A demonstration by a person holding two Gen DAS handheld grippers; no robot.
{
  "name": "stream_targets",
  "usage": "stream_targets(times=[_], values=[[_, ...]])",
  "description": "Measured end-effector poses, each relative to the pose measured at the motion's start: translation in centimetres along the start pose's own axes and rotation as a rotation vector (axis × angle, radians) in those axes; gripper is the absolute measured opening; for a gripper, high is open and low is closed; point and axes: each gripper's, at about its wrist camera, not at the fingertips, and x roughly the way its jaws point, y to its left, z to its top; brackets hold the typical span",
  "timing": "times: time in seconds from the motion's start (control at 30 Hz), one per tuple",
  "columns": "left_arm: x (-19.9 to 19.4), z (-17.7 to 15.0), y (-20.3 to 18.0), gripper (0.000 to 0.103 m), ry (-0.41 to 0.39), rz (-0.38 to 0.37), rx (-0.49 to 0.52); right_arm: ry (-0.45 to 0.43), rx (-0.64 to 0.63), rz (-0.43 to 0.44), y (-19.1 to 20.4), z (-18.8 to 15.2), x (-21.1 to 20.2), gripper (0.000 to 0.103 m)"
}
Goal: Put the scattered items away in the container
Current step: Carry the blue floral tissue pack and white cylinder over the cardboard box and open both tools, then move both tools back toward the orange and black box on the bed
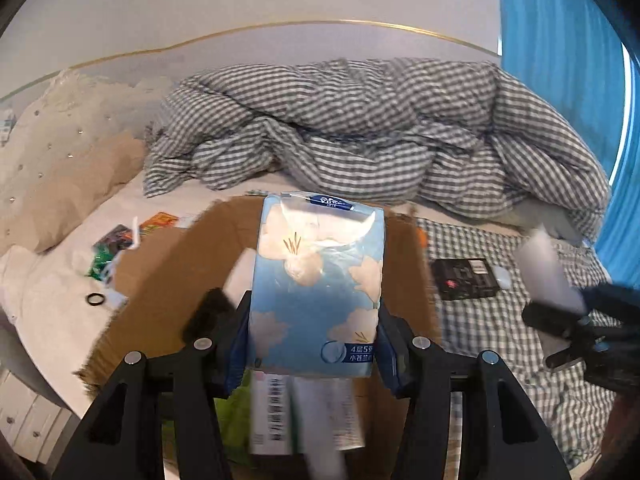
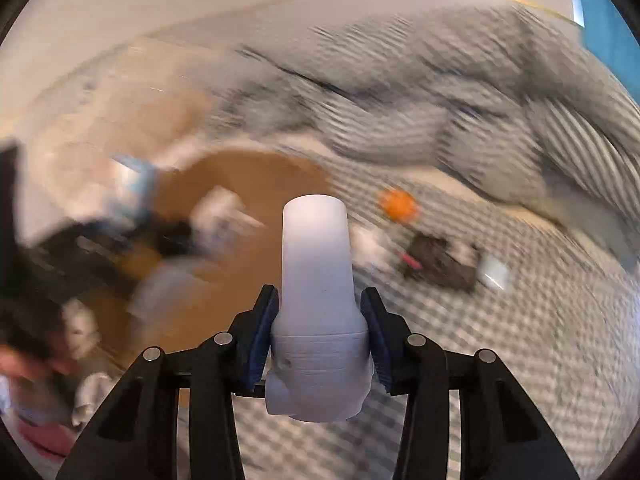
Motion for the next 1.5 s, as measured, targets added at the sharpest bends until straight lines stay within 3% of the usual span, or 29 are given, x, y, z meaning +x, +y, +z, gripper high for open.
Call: stream_targets(times=[0.17, 0.23, 0.27, 0.3, 0.37, 0.47, 0.63, 0.77, 0.9, 1.03, 1.13, 1.2, 1.3, 1.37, 1.5], values=[[1.1, -0.8, 2.9, 0.056, 0.049, 0.042, -0.024, -0.001, -0.037, 0.12, 6.1, 3.7, 4.8, 0.043], [1.2, -1.3, 3.5, 0.073, 0.057, 0.027, -0.004, -0.002, -0.042, 0.099, 7.1, 4.1, 6.6, 0.049], [1.1, -1.5, 3.5, 0.094, 0.056, 0.022, 0.031, -0.007, -0.038, 0.063, 7.1, 4.1, 7.0, 0.058], [0.8, -1.6, 3.3, 0.103, 0.037, 0.035, 0.067, -0.02, -0.028, 0.02, 6.9, 3.9, 7.2, 0.078], [-0.1, -1.9, 2.7, 0.103, -0.038, 0.077, 0.126, -0.072, 0.002, -0.004, 6.4, 3.6, 6.5, 0.084], [-0.2, -1.8, 1.8, 0.103, -0.029, 0.075, 0.147, -0.125, 0.049, 0.031, 4.3, 3.4, 4.1, 0.084], [-0.9, -0.8, -0.8, 0.103, -0.03, -0.044, 0.113, -0.203, 0.112, -0.085, -0.5, 2.6, -0.6, 0.086], [-1.7, -0.4, -6.5, 0.103, -0.037, -0.161, 0.153, -0.189, 0.209, -0.176, -6.4, 0.9, -2.9, 0.086], [-0.8, -0.5, -12.7, 0.103, -0.042, -0.26, 0.196, -0.193, 0.318, -0.206, -11.5, -2.1, -4.6, 0.086], [3.8, -1.0, -16.8, 0.103, 0.026, -0.208, 0.201, -0.169, 0.368, -0.209, -15.2, -4.3, -4.9, 0.086], [7.5, -1.5, -18.4, 0.103, 0.047, -0.078, 0.215, -0.138, 0.368, -0.267, -17.8, -5.5, -4.6, 0.086], [9.5, -1.8, -19.9, 0.103, 0.014, 0.039, 0.281, -0.117, 0.359, -0.295, -19.2, -5.8, -3.9, 0.086], [11.3, -2.1, -21.5, 0.103, -0.008, 0.114, 0.358, -0.08, 0.325, -0.353, -21.4, -6.1, -2.2, 0.086], [12.1, -2.3, -22.4, 0.103, -0.023, 0.109, 0.387, -0.05, 0.302, -0.389, -22.6, -6.2, -0.5, 0.086], [13.6, -3.8, -24.1, 0.103, 0.023, -0.06, 0.388, -0.017, 0.297, -0.428, -24.3, -6.8, 1.9, 0.083]])
